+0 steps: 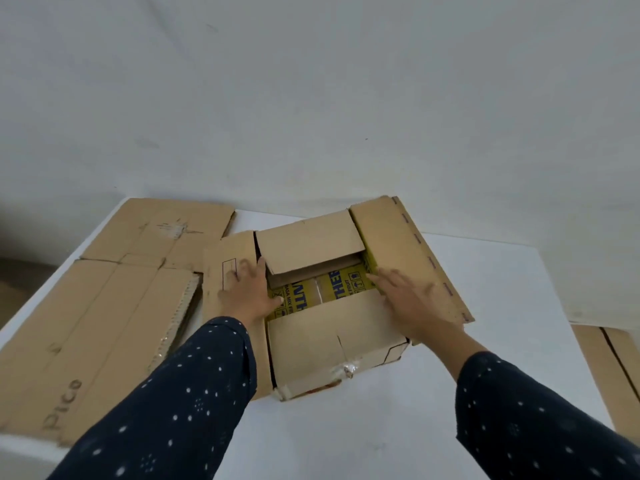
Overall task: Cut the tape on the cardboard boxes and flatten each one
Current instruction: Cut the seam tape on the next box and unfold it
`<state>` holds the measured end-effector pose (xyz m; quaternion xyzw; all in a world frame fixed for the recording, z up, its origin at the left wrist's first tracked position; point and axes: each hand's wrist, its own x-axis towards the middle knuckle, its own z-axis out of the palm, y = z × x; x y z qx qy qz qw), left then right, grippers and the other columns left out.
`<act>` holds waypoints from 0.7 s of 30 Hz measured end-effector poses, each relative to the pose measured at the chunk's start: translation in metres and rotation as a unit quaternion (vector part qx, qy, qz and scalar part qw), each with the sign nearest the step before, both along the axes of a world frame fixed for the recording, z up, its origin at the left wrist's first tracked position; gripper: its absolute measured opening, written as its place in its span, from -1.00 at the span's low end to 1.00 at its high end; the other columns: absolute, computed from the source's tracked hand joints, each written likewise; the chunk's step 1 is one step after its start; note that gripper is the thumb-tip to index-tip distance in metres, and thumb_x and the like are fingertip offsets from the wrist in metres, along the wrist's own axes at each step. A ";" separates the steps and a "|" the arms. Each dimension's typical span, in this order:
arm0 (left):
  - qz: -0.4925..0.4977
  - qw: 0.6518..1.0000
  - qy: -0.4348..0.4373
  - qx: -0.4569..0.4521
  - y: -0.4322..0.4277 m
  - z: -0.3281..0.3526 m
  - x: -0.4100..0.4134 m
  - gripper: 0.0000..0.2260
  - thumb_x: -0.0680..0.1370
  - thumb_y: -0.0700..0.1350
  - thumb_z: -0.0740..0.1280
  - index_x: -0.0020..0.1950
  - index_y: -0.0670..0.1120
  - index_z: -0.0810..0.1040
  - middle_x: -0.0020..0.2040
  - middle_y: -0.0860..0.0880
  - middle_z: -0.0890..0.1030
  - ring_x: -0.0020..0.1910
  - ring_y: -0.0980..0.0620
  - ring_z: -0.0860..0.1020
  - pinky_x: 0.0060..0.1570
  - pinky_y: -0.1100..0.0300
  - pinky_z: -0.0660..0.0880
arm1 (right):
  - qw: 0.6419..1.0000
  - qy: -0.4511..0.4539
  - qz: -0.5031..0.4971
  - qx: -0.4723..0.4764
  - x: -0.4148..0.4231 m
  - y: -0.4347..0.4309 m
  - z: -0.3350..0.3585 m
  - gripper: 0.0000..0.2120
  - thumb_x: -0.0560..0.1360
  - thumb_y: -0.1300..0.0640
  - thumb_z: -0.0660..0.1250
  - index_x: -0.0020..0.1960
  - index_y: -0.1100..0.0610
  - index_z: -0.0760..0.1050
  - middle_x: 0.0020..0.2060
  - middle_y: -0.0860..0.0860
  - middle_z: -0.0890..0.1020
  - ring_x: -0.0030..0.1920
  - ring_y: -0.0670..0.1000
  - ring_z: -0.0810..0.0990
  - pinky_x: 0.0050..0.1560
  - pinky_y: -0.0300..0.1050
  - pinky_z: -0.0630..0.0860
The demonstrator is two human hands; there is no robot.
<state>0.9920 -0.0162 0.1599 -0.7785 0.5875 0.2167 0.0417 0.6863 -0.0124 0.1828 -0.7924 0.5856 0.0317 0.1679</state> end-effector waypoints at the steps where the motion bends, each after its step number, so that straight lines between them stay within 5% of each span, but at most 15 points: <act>1: -0.003 0.999 -0.023 -0.031 0.002 -0.001 -0.001 -0.09 0.50 0.22 0.41 0.62 0.06 -0.13 0.61 -0.12 -0.02 0.53 -0.33 0.10 0.37 -0.32 0.30 | 1.000 -0.009 0.004 0.021 0.008 -0.002 -0.002 -0.51 0.69 0.09 0.02 0.57 -0.19 0.07 0.57 -0.20 0.07 0.59 -0.02 -0.07 0.34 0.60 -0.04; 4: -0.012 0.989 -0.106 -0.099 0.003 0.002 -0.003 -0.13 0.50 0.22 0.42 0.61 0.04 -0.04 0.56 -0.11 0.12 0.47 -0.27 0.22 0.35 -0.30 0.31 | 0.997 0.003 0.001 0.080 0.024 -0.012 -0.001 -0.58 0.68 -0.14 -0.07 0.52 -0.20 0.21 0.52 -0.17 0.24 0.59 0.01 -0.17 0.23 0.69 -0.16; 6: -0.031 0.983 -0.141 -0.113 -0.001 0.003 -0.004 -0.18 0.52 0.23 0.39 0.61 0.04 0.00 0.57 -0.12 0.10 0.48 -0.26 0.20 0.39 -0.32 0.25 | 0.995 -0.036 -0.018 0.091 0.027 -0.017 0.006 -0.57 0.66 -0.21 -0.05 0.21 -0.10 0.54 0.24 -0.01 0.53 0.54 0.11 0.10 0.32 0.61 0.01; 8: -0.054 0.978 -0.149 -0.135 -0.009 0.006 -0.002 -0.28 0.56 0.22 0.33 0.59 0.04 0.08 0.56 -0.11 0.15 0.48 -0.24 0.23 0.39 -0.33 0.23 | 0.982 -0.151 -0.081 0.085 0.023 -0.021 0.020 -0.46 0.65 -0.22 0.02 -0.10 0.15 0.56 -0.09 0.14 0.57 0.19 0.15 0.48 0.29 0.17 0.33; 10: -0.085 0.973 -0.142 -0.159 -0.019 0.011 0.004 -0.39 0.59 0.21 0.27 0.56 0.04 0.17 0.56 -0.08 0.21 0.48 -0.21 0.26 0.39 -0.32 0.23 | 0.938 -0.265 -0.167 0.147 0.011 -0.027 0.038 -0.42 0.61 -0.22 0.17 -0.05 0.33 0.55 -0.06 0.23 0.61 -0.01 0.08 0.51 0.03 -0.08 0.38; 13: -0.179 0.964 -0.156 -0.120 -0.036 0.019 0.014 -0.27 0.52 0.31 0.32 0.59 0.09 0.14 0.60 -0.05 0.16 0.54 -0.18 0.20 0.42 -0.35 0.15 | 0.907 -0.246 -0.114 0.322 -0.014 -0.026 0.064 -0.62 0.50 -0.18 0.37 0.18 0.04 0.64 0.33 -0.01 0.52 0.36 0.11 0.39 0.34 0.23 0.31; 15: -0.224 0.949 -0.199 -0.099 -0.048 0.022 0.016 -0.20 0.48 0.33 0.35 0.60 0.08 0.11 0.60 -0.05 0.17 0.54 -0.17 0.22 0.44 -0.37 0.13 | 0.908 -0.153 -0.001 0.390 -0.021 -0.022 0.074 -0.52 0.45 -0.16 0.44 0.35 -0.25 0.48 0.49 -0.14 0.27 0.53 0.06 0.13 0.43 0.22 0.13; 17: -0.249 0.935 -0.224 -0.119 -0.058 0.024 0.015 -0.27 0.48 0.28 0.35 0.56 0.05 0.19 0.54 -0.05 0.30 0.45 -0.15 0.35 0.39 -0.35 0.22 | 0.923 -0.044 0.063 0.377 -0.021 -0.016 0.069 -0.09 0.33 -0.24 0.52 0.52 -0.39 0.06 0.58 -0.13 -0.12 0.58 0.08 -0.08 0.51 0.12 0.03; 21: -0.297 0.924 -0.156 -0.186 -0.066 0.031 0.015 -0.53 0.54 0.14 0.12 0.40 0.02 0.40 0.20 0.03 0.60 0.08 -0.01 0.58 0.38 -0.22 0.27 | 0.947 0.026 0.036 0.318 -0.009 0.007 0.037 0.41 0.09 -0.34 0.61 0.46 -0.36 -0.48 0.46 -0.05 -0.54 0.54 0.20 -0.38 0.51 0.35 -0.03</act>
